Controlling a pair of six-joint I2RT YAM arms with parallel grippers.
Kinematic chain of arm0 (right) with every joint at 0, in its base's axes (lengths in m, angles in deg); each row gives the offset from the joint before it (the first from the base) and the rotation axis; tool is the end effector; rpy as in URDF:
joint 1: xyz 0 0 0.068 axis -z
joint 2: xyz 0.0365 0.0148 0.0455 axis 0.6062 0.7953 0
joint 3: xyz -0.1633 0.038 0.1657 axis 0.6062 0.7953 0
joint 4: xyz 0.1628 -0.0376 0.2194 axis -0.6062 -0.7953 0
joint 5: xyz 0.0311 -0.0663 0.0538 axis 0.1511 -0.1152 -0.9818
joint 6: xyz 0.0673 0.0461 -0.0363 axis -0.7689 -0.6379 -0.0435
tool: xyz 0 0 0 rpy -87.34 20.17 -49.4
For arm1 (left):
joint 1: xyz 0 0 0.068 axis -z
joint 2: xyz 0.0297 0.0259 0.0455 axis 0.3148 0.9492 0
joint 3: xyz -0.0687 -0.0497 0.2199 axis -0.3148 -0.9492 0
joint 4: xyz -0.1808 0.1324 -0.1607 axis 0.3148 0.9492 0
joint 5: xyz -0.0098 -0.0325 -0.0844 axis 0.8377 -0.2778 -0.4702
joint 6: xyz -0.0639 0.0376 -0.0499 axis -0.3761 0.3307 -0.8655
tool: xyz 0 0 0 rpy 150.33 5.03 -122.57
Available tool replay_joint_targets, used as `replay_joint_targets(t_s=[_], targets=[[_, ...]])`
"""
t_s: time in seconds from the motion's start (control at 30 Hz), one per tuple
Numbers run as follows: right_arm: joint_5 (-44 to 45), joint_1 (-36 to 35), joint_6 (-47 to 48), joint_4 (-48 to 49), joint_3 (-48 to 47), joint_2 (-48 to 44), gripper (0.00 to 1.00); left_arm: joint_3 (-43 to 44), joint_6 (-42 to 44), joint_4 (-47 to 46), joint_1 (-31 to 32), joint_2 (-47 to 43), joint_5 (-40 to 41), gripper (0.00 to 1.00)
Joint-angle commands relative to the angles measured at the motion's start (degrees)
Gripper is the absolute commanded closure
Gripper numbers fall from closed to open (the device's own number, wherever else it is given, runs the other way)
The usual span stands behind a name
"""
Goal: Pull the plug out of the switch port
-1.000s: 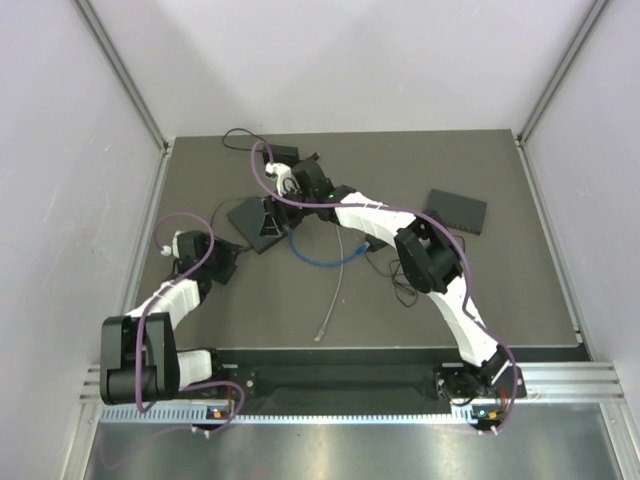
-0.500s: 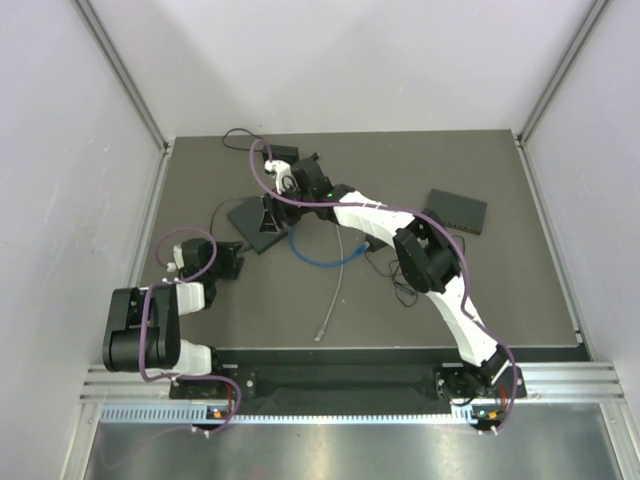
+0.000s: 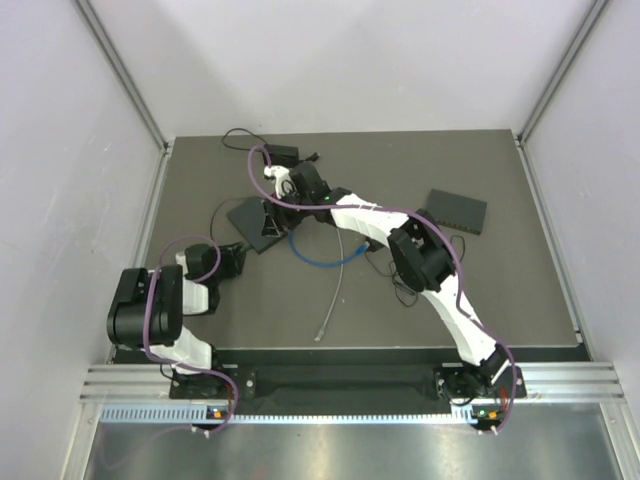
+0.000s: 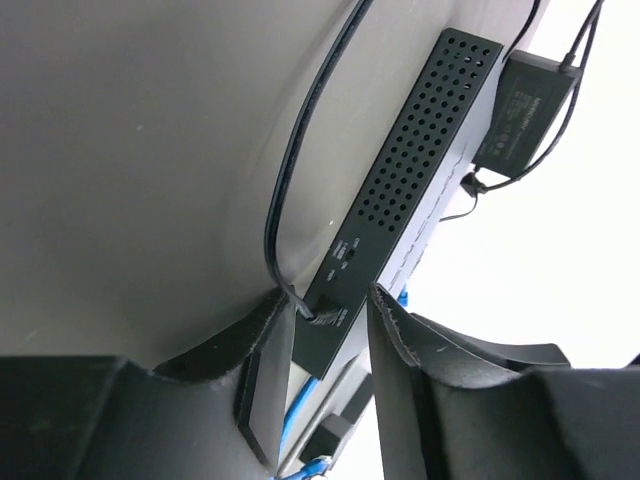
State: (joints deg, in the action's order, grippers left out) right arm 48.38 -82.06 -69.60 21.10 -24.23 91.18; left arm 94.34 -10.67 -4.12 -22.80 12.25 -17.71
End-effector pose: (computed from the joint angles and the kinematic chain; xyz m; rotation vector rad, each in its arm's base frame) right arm 0.3771 0.4271 0.1264 -0.9617 2.0949 1.0645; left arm 0.2781 0.0127 0.0247 -1.6424 1.6007 -0.9649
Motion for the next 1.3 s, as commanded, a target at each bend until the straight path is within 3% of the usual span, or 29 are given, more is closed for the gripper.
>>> replay_joint_targets(t_s=[0.0,0.1,0.23,0.37,0.47,0.5,0.63,0.73,0.77,0.83,1.03,1.27], targets=[[0.08,-0.95,1.40,1.14,-3.64,0.30,0.41,-2.10,-0.53,1.99,0.40,4.23,2.04,0.60],[0.43,-1.74,2.89,-0.34,-4.96,1.01,0.43,-2.01,-0.89,1.72,0.40,4.25,2.30,0.66],[1.66,-3.67,6.59,-1.93,-6.55,1.62,0.43,-2.19,0.43,2.95,0.49,3.37,2.57,0.83],[2.81,-5.61,9.31,-2.37,-6.81,1.89,0.43,-2.02,1.57,4.18,0.67,2.48,3.27,0.89],[0.35,-6.66,9.14,-1.58,-5.93,1.97,0.51,-1.14,2.89,5.05,0.67,2.66,3.01,1.00],[1.74,-6.92,9.05,-1.67,-5.93,1.97,0.57,-0.61,4.02,5.24,0.67,2.75,2.75,1.00],[2.45,-7.54,9.05,-1.67,-5.76,2.24,0.62,0.09,6.49,7.25,0.76,2.05,2.83,1.00],[2.54,-7.54,9.93,-2.19,-7.06,3.37,0.81,1.06,8.52,9.45,0.67,1.78,1.43,1.00],[2.54,-7.54,12.63,-3.59,-7.86,3.90,0.92,1.06,8.95,9.63,0.67,1.87,0.56,1.00],[3.33,-7.54,14.14,-5.18,-11.19,6.19,1.00,1.76,9.39,10.68,0.67,2.04,-0.15,1.00],[3.60,-8.16,16.52,-6.24,-12.09,7.78,1.00,2.38,9.66,10.69,0.67,2.84,-1.21,1.00],[14.03,-9.21,15.12,-5.54,-11.20,8.30,1.00,2.47,9.05,11.38,0.67,2.84,-1.56,1.00]])
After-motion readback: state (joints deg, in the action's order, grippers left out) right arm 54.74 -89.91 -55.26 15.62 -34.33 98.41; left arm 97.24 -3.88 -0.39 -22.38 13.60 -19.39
